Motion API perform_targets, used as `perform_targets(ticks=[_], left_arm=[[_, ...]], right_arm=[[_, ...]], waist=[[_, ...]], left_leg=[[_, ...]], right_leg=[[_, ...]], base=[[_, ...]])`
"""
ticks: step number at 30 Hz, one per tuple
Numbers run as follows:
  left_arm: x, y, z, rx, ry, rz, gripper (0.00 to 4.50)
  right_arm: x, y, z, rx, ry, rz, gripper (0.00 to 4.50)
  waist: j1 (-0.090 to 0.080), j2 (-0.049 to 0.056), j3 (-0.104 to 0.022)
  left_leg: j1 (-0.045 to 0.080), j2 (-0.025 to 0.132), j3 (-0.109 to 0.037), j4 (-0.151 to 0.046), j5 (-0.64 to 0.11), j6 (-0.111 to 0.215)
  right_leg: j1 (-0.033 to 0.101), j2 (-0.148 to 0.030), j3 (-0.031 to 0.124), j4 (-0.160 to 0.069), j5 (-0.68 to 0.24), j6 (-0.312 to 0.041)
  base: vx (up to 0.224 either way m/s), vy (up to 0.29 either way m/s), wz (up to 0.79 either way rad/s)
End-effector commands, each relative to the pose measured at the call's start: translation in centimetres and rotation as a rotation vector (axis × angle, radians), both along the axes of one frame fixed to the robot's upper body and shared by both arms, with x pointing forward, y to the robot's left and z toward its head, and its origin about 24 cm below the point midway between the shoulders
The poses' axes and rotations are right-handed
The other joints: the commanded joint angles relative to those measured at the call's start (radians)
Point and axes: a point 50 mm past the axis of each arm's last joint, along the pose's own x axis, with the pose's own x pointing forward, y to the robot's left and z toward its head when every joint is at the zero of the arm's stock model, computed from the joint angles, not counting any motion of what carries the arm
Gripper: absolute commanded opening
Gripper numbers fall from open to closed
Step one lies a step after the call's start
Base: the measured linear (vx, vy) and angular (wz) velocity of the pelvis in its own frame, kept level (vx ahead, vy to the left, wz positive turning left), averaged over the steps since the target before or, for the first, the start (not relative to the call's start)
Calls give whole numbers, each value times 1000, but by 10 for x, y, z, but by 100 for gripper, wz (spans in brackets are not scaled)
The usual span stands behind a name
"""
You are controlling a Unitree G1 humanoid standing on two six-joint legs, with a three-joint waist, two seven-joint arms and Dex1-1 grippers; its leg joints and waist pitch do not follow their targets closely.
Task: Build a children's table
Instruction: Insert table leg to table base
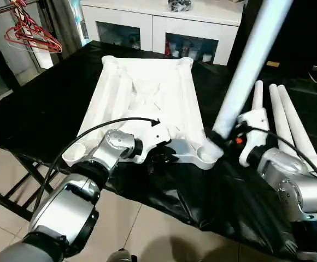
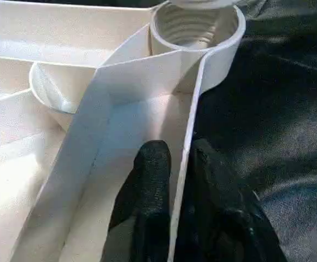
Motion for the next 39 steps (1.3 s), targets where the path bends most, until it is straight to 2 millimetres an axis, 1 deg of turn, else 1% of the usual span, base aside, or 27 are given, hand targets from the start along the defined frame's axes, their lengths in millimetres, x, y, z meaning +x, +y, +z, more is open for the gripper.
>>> perform_targets(ticks=[1, 2, 4, 5, 7, 9, 10, 12, 13, 14, 15, 16, 18, 20, 21, 23, 24, 26, 27, 28, 29, 30, 31, 33, 36, 38, 39], left_arm=[[1, 8, 0, 26, 7, -7, 45], [1, 8, 0, 27, 7, -9, 40], [-1, 11, 0, 25, 11, -28, 35], [-2, 11, 0, 25, 13, -32, 20], [-3, 13, -1, 22, 18, -42, 9], [-6, 17, -1, 13, 30, -58, 1], [-7, 18, -1, 11, 29, -61, 0], [-8, 19, -1, 9, 28, -69, 0], [-9, 20, -1, 8, 30, -73, 0], [-9, 20, -1, 8, 30, -73, 0], [-11, 22, -1, 11, 27, -85, 0], [-12, 22, -2, 11, 27, -89, 0], [-14, 23, -2, 5, 27, -98, 0], [-15, 23, -2, 1, 29, -101, 0], [-17, 23, -2, -2, 29, -103, 0], [-18, 23, -2, -11, 32, -103, 0], [-18, 23, -2, -11, 32, -103, 0], [-20, 22, -1, -24, 38, -103, 0], [-20, 22, 0, -34, 40, -99, 0], [-20, 23, 0, -38, 43, -95, 0], [-21, 23, 0, -44, 48, -91, 0], [-21, 23, 1, -47, 49, -89, 0], [-22, 23, 0, -53, 52, -83, 0], [-23, 24, 0, -59, 52, -74, 0], [-23, 24, 1, -67, 51, -59, 0], [-23, 24, 1, -71, 48, -53, 0], [-23, 24, 2, -73, 45, -46, 0]], right_arm=[[2, 3, 4, 13, 5, 51, 191], [3, 3, 4, 14, 8, 55, 191], [6, 3, 1, 16, 20, 67, 191], [6, 3, 0, 14, 22, 68, 191], [8, 3, -3, 4, 31, 75, 191], [10, 6, -8, -24, 54, 113, 191], [11, 6, -10, -29, 61, 122, 191], [12, 6, -12, -41, 70, 135, 191], [13, 6, -13, -48, 72, 139, 190], [13, 6, -13, -48, 72, 139, 190], [14, 7, -15, -53, 81, 146, 190], [15, 8, -17, -54, 84, 148, 190], [16, 9, -19, -53, 91, 155, 190], [16, 10, -21, -56, 95, 161, 190], [16, 11, -23, -55, 102, 168, 190], [15, 12, -25, -55, 111, 176, 190], [15, 12, -25, -55, 111, 176, 190], [15, 11, -28, -48, 121, 174, 190], [14, 10, -31, -37, 127, 162, 190], [14, 9, -31, -21, 127, 154, 190], [14, 8, -33, 8, 131, 138, 190], [13, 8, -34, 23, 134, 130, 190], [12, 8, -36, 60, 141, 117, 190], [11, 7, -40, 107, 149, 95, 190], [7, 4, -50, 164, 174, 44, 190], [3, 2, -56, 184, 188, 21, 190], [0, 1, -60, 197, 195, 3, 190]], waist=[[0, -11, -78], [-1, -9, -78], [-4, -12, -80], [-6, -11, -80], [-11, -12, -81], [-14, -20, -80], [-20, -24, -78], [-21, -20, -76], [-20, -25, -75], [-19, -21, -76], [-19, -24, -75], [-21, -26, -74], [-24, -23, -74], [-27, -24, -74], [-29, -21, -74], [-33, -23, -75], [-35, -19, -76], [-37, -15, -75], [-38, -18, -77], [-40, -17, -76], [-41, -23, -75], [-41, -26, -76], [-39, -23, -76], [-39, -24, -76], [-38, -22, -75], [-37, -22, -73], [-37, -24, -73]], left_leg=[[15, 60, -27, -74, -144, 46], [13, 61, -28, -74, -137, 49], [11, 60, -27, -73, -119, 54], [12, 62, -28, -73, -116, 54], [12, 63, -27, -72, -107, 60], [10, 62, -25, -71, -104, 64], [8, 62, -25, -72, -103, 67], [12, 61, -22, -71, -114, 67], [11, 61, -22, -72, -114, 67], [14, 63, -22, -72, -116, 64], [14, 64, -22, -73, -118, 63], [11, 66, -24, -75, -120, 60], [14, 66, -24, -76, -130, 55], [14, 66, -24, -76, -136, 52], [13, 67, -25, -77, -134, 50], [13, 66, -25, -77, -132, 51], [13, 65, -23, -75, -131, 52], [13, 64, -24, -75, -134, 52], [13, 67, -24, -76, -133, 51], [13, 66, -24, -76, -136, 52], [14, 65, -23, -76, -140, 52], [14, 66, -23, -76, -140, 53], [14, 66, -23, -75, -137, 56], [14, 66, -24, -77, -134, 57], [14, 68, -25, -78, -142, 54], [16, 66, -24, -79, -153, 52], [14, 66, -24, -80, -155, 50]], right_leg=[[63, -111, 63, -92, -223, -155], [64, -112, 63, -90, -216, -157], [65, -111, 63, -85, -184, -169], [64, -111, 62, -83, -175, -175], [64, -112, 63, -79, -143, -193], [66, -115, 62, -76, -142, -203], [66, -113, 61, -78, -156, -199], [63, -113, 62, -85, -193, -192], [63, -114, 62, -85, -216, -184], [60, -115, 62, -87, -232, -177], [59, -114, 62, -88, -235, -175], [61, -115, 61, -86, -236, -173], [58, -114, 61, -87, -245, -173], [58, -114, 63, -87, -240, -173], [60, -114, 63, -85, -232, -177], [60, -113, 63, -83, -216, -182], [59, -113, 63, -84, -206, -186], [60, -111, 63, -85, -202, -190], [61, -112, 64, -82, -187, -196], [61, -111, 63, -83, -188, -199], [61, -111, 63, -84, -195, -200], [62, -114, 63, -83, -197, -201], [60, -115, 64, -84, -205, -200], [60, -112, 62, -84, -208, -197], [59, -115, 63, -84, -210, -197], [56, -114, 63, -88, -234, -191], [57, -114, 63, -89, -240, -189]], base=[[0, 0, 0], [0, 0, 0], [0, 0, 0], [0, 0, 0], [0, 0, 0], [0, 0, 0], [0, 0, 0], [0, 0, 0], [0, 0, 0], [0, 0, 0], [0, 0, 0], [0, 0, 0], [0, 0, 0], [0, 0, 0], [0, 0, 0], [0, 0, 0], [0, 0, 0], [0, 0, 0], [0, 0, 0], [0, 0, 0], [0, 0, 0], [0, 0, 0], [0, 0, 0], [0, 0, 0], [0, 0, 0], [0, 0, 0], [0, 0, 0]])
